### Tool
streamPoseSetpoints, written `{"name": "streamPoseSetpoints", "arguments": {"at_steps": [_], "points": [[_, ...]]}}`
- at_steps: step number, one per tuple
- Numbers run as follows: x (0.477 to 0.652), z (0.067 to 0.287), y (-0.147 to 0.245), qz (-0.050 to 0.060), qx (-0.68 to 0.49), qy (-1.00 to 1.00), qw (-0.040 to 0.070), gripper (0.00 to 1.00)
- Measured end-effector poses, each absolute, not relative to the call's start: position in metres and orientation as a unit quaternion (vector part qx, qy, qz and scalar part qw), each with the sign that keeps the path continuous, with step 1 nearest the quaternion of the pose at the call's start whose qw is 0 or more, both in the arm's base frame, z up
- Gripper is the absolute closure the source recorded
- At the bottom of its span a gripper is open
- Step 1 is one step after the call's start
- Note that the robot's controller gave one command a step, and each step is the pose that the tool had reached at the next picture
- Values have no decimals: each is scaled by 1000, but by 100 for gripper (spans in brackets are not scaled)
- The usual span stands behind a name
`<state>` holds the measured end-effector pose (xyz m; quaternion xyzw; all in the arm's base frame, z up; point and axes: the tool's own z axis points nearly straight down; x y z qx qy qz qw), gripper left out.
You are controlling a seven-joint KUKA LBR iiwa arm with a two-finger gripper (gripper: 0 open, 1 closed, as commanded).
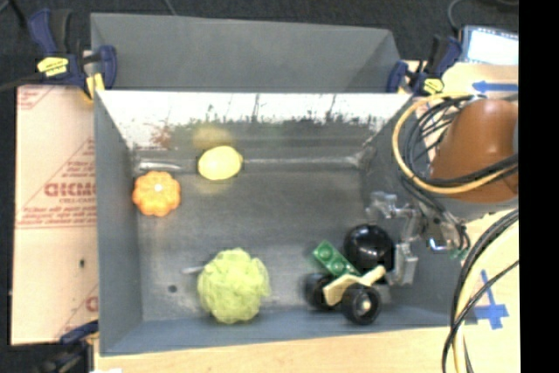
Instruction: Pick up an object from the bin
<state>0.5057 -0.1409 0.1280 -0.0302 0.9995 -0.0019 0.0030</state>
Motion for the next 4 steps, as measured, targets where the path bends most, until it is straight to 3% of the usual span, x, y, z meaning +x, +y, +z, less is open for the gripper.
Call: {"name": "streamPoseSetpoints", "arguments": {"at_steps": [1, 2, 3, 4], "points": [[522, 125, -147, -2, -99, 995, 3, 0], [520, 101, -135, -5, -161, 987, 8, 0], [525, 82, -121, -6, -201, 980, 3, 100], [525, 82, -121, -6, -203, 979, 3, 100]]}}
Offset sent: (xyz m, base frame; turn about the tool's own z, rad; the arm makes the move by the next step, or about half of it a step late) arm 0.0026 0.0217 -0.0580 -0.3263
